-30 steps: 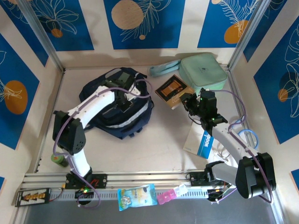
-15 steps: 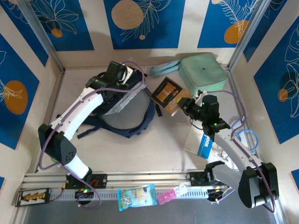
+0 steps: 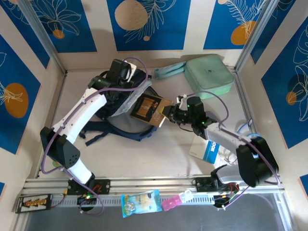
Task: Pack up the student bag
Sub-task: Place the book in the student bag.
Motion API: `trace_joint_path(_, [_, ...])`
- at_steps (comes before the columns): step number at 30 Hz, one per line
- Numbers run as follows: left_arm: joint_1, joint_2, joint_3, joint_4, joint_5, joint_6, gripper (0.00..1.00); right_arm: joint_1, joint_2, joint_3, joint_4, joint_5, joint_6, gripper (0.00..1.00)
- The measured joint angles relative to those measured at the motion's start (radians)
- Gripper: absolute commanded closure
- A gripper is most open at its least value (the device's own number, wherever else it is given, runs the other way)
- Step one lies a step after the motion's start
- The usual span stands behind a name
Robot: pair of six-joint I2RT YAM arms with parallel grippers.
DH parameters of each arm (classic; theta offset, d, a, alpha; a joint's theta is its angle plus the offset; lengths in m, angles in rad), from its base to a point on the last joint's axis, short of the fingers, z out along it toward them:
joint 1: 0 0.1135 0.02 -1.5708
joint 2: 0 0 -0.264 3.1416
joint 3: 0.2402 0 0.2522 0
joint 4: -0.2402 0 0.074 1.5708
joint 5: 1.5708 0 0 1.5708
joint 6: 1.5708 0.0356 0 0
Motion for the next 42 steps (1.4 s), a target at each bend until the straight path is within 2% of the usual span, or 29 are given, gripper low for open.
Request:
trace_joint_path(10, [0.000, 0.000, 0.008, -0.001, 0.016, -0.019, 1.00, 0.071, 0.297, 0.320, 0.082, 0.028, 0.077, 0.85])
trace_joint_path(15, [0.000, 0.000, 0.009, -0.001, 0.035, -0.026, 1.00, 0.132, 0.423, 0.387, 0.065, 0.138, 0.080, 0.85])
trace_joint_path(20, [0.000, 0.000, 0.010, -0.001, 0.053, -0.033, 1.00, 0.172, 0.523, 0.469, -0.051, 0.260, 0.103, 0.82])
trace_joint_path(25, [0.000, 0.000, 0.010, -0.001, 0.058, -0.033, 1.00, 0.180, 0.629, 0.613, -0.068, 0.290, 0.124, 0.79])
trace_joint_path(27, [0.000, 0.000, 0.010, -0.001, 0.058, -0.034, 1.00, 0.177, 0.676, 0.663, -0.065, 0.290, 0.138, 0.74])
trace_joint_path(28, [0.000, 0.000, 0.010, -0.001, 0.058, -0.034, 1.00, 0.176, 0.694, 0.679, -0.067, 0.291, 0.145, 0.67])
trace_joint_path(30, [0.000, 0.000, 0.010, -0.001, 0.058, -0.033, 1.00, 0.175, 0.712, 0.692, -0.089, 0.290, 0.153, 0.47])
trace_joint_path(31, [0.000, 0.000, 0.010, -0.001, 0.058, -0.033, 1.00, 0.174, 0.714, 0.695, -0.108, 0.287, 0.153, 0.40])
trace_joint_path(32, [0.000, 0.000, 0.010, -0.001, 0.058, -0.033, 1.00, 0.174, 0.714, 0.697, -0.129, 0.280, 0.156, 0.37])
trace_joint_path(35, [0.000, 0.000, 0.010, -0.001, 0.058, -0.033, 1.00, 0.163, 0.713, 0.698, -0.169, 0.232, 0.179, 0.32])
trace_joint_path(42, [0.003, 0.000, 0.011, -0.001, 0.058, -0.033, 1.00, 0.129, 0.626, 0.610, -0.319, 0.169, 0.187, 0.33])
